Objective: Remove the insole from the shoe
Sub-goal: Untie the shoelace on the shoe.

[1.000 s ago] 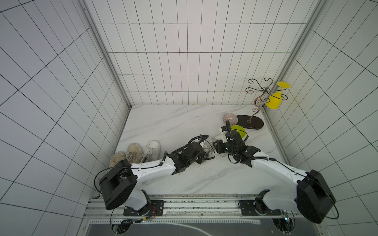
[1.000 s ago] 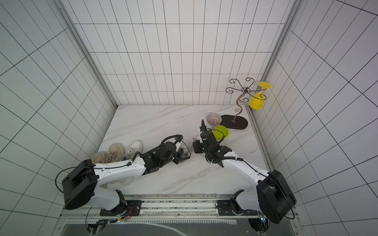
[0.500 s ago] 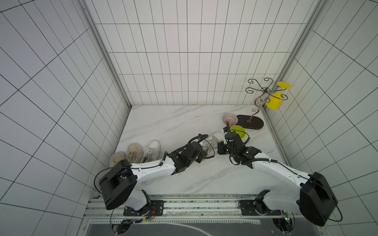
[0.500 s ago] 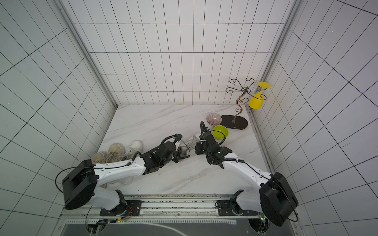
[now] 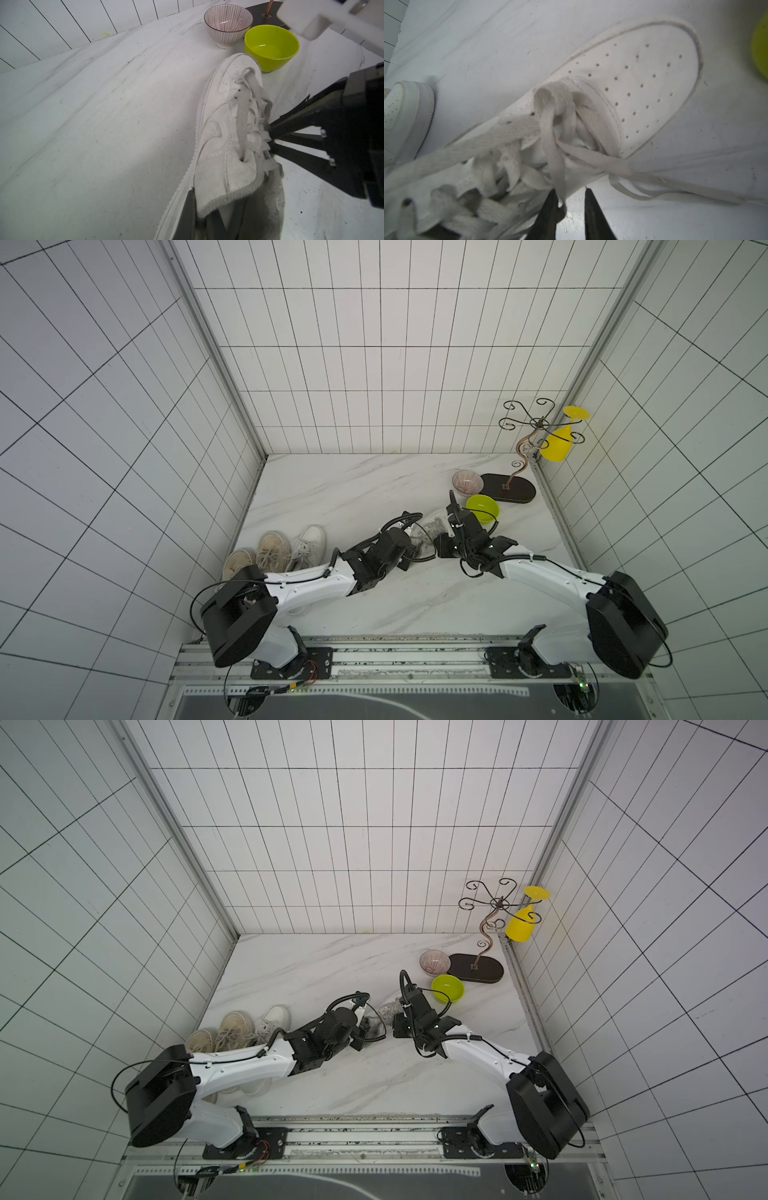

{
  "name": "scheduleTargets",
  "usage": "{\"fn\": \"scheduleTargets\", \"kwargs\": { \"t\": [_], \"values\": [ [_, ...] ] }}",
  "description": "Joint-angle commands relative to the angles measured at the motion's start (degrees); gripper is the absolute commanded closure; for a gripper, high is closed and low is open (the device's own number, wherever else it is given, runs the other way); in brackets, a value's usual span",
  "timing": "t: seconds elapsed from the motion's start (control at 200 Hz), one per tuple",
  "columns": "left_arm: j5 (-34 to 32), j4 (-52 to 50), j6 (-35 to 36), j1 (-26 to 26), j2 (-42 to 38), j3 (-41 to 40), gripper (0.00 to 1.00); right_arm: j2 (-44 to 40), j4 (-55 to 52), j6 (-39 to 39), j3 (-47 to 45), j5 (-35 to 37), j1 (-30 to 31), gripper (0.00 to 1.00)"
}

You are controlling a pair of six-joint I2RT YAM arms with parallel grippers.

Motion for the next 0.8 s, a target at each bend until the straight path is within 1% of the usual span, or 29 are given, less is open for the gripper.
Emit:
{"fn": "scheduleTargets", "kwargs": {
  "t": [0.0,0.08,0.225,0.325,0.41,0.525,0.605,0.695,0.795],
  "values": [
    [1.4,9.3,-0.2,-0.2,-3.6,0.6,1.00,1.1,-1.2,2.0,3.0,0.3,0.4,0.69],
    [1.9,10.0,-0.3,-0.2,-4.1,0.1,1.00,2.5,-2.8,3.3,3.6,2.9,0.4,0.68],
    [2.4,12.2,-0.5,-0.2,-6.1,-1.6,1.00,7.5,-6.4,6.7,5.3,10.3,0.1,0.67],
    [0.5,13.5,-1.0,-0.2,-8.0,-3.1,1.00,10.9,-7.5,7.7,6.3,12.9,-0.8,0.67],
    [-1.1,13.9,-1.2,-0.2,-9.2,-3.9,1.00,12.8,-8.1,7.9,6.7,16.4,-1.2,0.65],
    [-4.7,13.9,-1.5,-0.2,-9.4,-4.2,1.00,13.7,-11.0,8.4,8.0,20.6,-1.5,0.65],
    [-6.3,13.4,-1.5,-0.2,-8.9,-3.9,1.00,11.4,-10.3,7.8,6.9,20.2,-1.4,0.65],
    [-5.9,12.3,-1.9,-0.2,-8.8,-3.4,1.00,8.2,-4.8,7.2,4.5,18.6,-1.1,0.65],
    [-5.7,12.4,-2.4,-0.2,-9.6,-3.6,1.00,9.0,-4.9,7.3,4.8,19.4,-1.8,0.65]
  ]
}}
